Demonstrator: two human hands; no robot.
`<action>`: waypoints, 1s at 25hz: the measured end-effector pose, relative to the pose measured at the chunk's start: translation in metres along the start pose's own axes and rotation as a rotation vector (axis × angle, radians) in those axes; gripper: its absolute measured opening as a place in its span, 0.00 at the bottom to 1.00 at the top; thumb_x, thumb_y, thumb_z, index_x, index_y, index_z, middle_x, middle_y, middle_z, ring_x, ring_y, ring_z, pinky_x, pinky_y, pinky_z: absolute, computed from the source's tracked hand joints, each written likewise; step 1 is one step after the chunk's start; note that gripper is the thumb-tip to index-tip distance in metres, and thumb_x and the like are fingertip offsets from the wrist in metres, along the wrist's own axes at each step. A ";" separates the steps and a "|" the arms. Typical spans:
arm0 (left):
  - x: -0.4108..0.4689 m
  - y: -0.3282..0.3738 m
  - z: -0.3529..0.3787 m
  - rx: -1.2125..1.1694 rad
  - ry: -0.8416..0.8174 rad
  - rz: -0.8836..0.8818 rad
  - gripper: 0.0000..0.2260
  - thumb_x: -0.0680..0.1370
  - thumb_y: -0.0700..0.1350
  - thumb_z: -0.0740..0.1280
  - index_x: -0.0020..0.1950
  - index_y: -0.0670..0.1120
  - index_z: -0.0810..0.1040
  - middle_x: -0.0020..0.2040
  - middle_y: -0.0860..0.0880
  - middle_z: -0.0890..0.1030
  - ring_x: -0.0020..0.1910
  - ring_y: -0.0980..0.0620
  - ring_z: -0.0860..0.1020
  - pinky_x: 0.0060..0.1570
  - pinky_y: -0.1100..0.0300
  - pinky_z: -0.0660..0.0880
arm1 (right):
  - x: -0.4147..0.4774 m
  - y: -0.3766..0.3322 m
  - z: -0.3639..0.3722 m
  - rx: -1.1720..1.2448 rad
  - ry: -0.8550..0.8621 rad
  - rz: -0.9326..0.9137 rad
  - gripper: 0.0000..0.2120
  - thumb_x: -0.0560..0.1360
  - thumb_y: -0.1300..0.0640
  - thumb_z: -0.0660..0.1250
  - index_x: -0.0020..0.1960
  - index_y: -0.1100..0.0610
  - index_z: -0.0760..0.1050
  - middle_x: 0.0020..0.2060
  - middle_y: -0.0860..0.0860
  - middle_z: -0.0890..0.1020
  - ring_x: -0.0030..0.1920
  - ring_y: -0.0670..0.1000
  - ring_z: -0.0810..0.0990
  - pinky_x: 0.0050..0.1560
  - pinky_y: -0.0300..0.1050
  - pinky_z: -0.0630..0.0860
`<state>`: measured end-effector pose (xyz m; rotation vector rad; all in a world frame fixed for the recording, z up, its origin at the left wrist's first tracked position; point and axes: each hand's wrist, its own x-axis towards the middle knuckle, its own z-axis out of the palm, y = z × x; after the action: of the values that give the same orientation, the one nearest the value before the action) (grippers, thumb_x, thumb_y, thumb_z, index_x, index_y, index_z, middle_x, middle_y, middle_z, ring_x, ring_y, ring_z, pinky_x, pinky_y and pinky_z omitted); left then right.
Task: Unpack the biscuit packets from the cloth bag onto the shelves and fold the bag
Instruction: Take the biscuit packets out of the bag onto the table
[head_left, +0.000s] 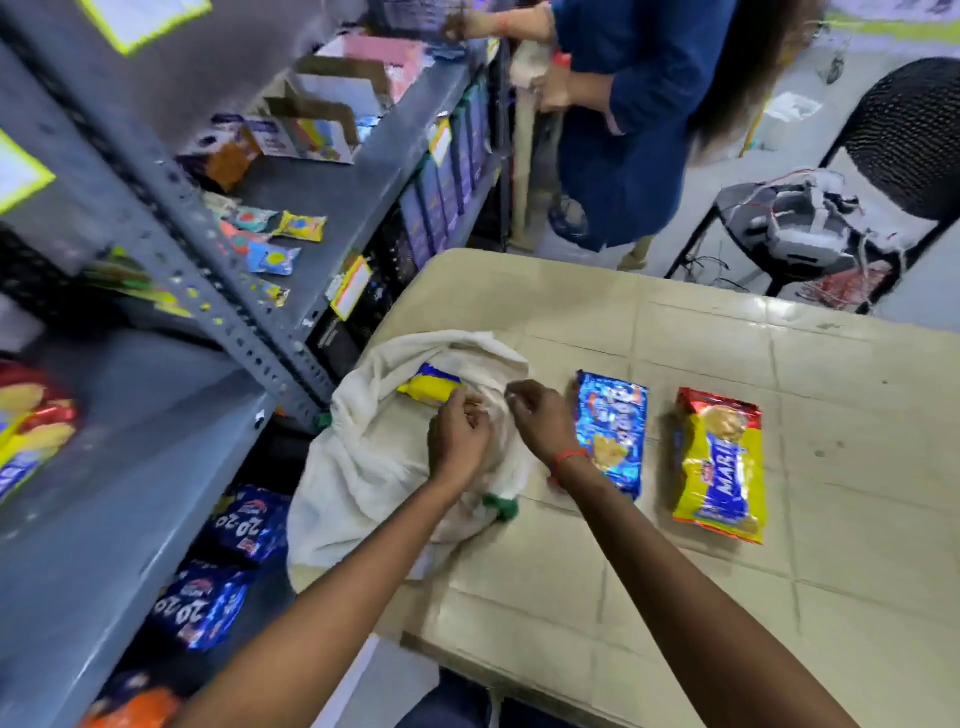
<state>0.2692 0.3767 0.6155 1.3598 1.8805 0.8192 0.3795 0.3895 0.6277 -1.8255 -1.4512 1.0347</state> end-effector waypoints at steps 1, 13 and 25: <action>0.006 -0.015 -0.018 0.108 -0.017 0.000 0.09 0.76 0.40 0.64 0.55 0.42 0.78 0.52 0.42 0.83 0.53 0.42 0.80 0.51 0.52 0.76 | 0.000 -0.013 0.020 0.004 -0.061 -0.031 0.12 0.76 0.64 0.62 0.56 0.65 0.79 0.55 0.62 0.83 0.58 0.59 0.80 0.60 0.48 0.74; -0.018 -0.128 -0.131 0.931 -0.343 -0.221 0.21 0.76 0.62 0.61 0.51 0.45 0.80 0.55 0.44 0.83 0.57 0.45 0.79 0.71 0.41 0.54 | 0.003 -0.028 0.148 -0.787 -0.744 -0.142 0.21 0.73 0.53 0.68 0.61 0.65 0.75 0.62 0.62 0.77 0.62 0.60 0.76 0.59 0.46 0.73; -0.034 -0.142 -0.134 0.744 -0.300 -0.541 0.41 0.73 0.44 0.70 0.78 0.42 0.47 0.75 0.42 0.63 0.72 0.43 0.67 0.65 0.49 0.69 | -0.052 -0.019 0.193 -0.993 -0.612 -0.549 0.45 0.71 0.43 0.69 0.76 0.63 0.50 0.68 0.62 0.65 0.67 0.61 0.66 0.64 0.58 0.71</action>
<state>0.0921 0.2927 0.5848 1.1665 2.2287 -0.3776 0.1999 0.3388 0.5523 -1.4932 -3.0174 0.6200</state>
